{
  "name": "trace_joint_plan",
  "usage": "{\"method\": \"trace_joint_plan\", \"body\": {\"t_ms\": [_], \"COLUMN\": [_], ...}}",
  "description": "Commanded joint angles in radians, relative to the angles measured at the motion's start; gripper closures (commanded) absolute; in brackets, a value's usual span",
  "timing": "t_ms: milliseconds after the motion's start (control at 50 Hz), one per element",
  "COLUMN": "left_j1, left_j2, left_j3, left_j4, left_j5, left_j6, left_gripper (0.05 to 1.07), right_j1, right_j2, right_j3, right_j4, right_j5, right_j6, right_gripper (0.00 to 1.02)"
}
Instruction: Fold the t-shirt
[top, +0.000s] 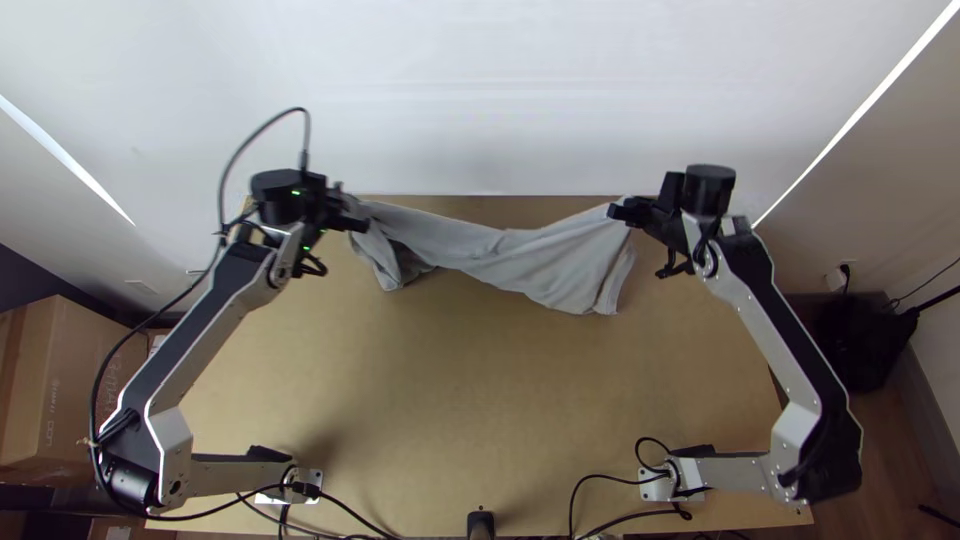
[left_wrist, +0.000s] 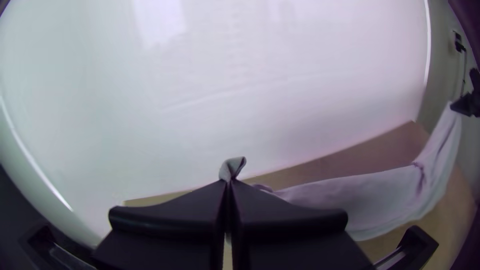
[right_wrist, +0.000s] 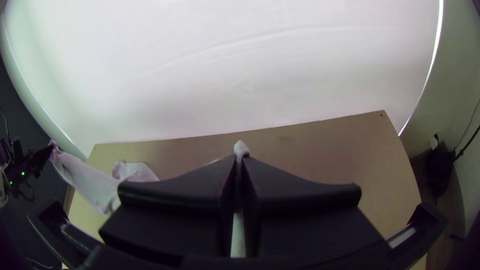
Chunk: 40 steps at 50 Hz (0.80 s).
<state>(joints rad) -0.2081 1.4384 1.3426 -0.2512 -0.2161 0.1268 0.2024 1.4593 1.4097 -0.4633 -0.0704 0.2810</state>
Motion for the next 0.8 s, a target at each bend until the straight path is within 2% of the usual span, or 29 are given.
{"method": "trace_joint_plan", "body": {"t_ms": [0, 60, 140, 200, 340, 600, 780], "left_j1": [0.093, 0.148, 0.205, 0.242, 0.289, 0.289, 0.276], "left_j2": [-0.062, -0.081, -0.099, -0.105, -0.121, -0.159, -0.184], "left_j3": [-0.007, -0.002, 0.017, 0.040, 0.102, 0.274, 0.385], "left_j4": [-0.026, -0.036, -0.053, -0.066, -0.099, -0.114, -0.085], "left_j5": [0.026, 0.049, 0.061, 0.080, 0.093, 0.084, 0.072], "left_j6": [-0.029, -0.038, -0.041, -0.041, -0.050, -0.085, -0.084], "left_gripper": [1.05, 1.05, 1.05, 1.05, 1.05, 1.05, 1.05], "right_j1": [-0.004, -0.018, -0.043, -0.074, -0.118, -0.144, -0.172], "right_j2": [0.070, 0.104, 0.145, 0.171, 0.211, 0.174, 0.102], "right_j3": [0.138, 0.204, 0.290, 0.353, 0.483, 0.695, 0.779], "right_j4": [-0.097, -0.164, -0.222, -0.259, -0.322, -0.351, -0.298], "right_j5": [-0.039, -0.115, -0.177, -0.247, -0.344, -0.348, -0.338], "right_j6": [-0.069, -0.091, -0.109, -0.117, -0.114, -0.114, -0.101], "right_gripper": [1.00, 1.00, 1.00, 1.00, 1.00, 1.00, 1.00]}}
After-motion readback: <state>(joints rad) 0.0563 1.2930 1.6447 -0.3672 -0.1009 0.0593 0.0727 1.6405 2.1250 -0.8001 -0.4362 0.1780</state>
